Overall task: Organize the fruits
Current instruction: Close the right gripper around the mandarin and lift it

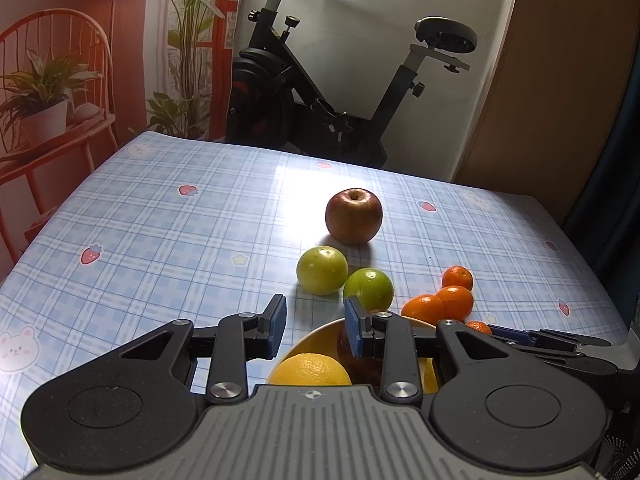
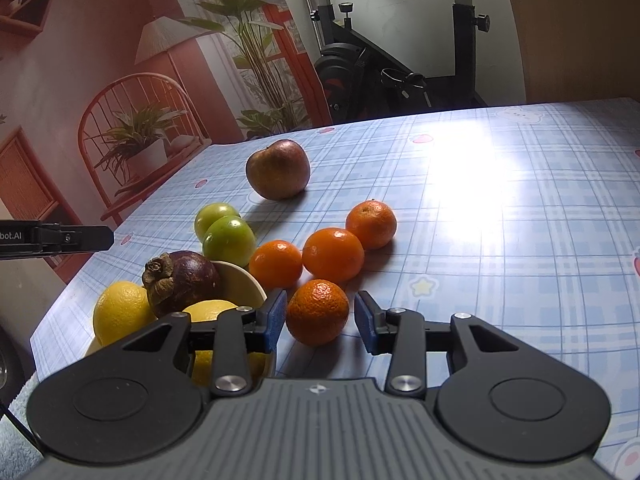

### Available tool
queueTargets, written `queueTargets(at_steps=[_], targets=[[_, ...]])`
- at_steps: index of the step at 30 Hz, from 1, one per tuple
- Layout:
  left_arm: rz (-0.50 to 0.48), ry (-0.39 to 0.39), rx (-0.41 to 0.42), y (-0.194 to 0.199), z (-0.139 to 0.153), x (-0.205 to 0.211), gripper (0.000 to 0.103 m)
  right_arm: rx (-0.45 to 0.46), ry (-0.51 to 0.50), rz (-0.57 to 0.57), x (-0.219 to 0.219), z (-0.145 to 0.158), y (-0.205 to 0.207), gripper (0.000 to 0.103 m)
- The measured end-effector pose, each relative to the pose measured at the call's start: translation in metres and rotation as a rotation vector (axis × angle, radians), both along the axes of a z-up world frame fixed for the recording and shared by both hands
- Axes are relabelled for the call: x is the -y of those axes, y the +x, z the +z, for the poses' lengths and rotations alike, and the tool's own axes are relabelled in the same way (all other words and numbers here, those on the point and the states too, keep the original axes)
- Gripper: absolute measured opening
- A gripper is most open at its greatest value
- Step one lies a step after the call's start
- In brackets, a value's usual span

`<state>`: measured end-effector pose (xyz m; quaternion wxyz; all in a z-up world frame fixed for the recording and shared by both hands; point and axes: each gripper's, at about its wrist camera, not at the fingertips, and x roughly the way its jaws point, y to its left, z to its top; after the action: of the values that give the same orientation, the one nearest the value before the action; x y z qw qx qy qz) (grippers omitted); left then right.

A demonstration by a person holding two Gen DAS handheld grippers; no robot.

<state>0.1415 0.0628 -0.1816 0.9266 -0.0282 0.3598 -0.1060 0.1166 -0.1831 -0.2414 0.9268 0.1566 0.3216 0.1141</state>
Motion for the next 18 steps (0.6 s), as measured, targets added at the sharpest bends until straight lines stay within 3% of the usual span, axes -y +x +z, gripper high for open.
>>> queueTargets(at_steps=[10, 18], targets=[[-0.015, -0.009, -0.015, 0.001, 0.000, 0.002, 0.034, 0.019, -0.010, -0.024, 0.000, 0.002, -0.009, 0.036], [-0.105, -0.019, -0.017, 0.010, 0.008, 0.026, 0.034, 0.065, -0.038, -0.069, 0.007, 0.010, -0.024, 0.036]])
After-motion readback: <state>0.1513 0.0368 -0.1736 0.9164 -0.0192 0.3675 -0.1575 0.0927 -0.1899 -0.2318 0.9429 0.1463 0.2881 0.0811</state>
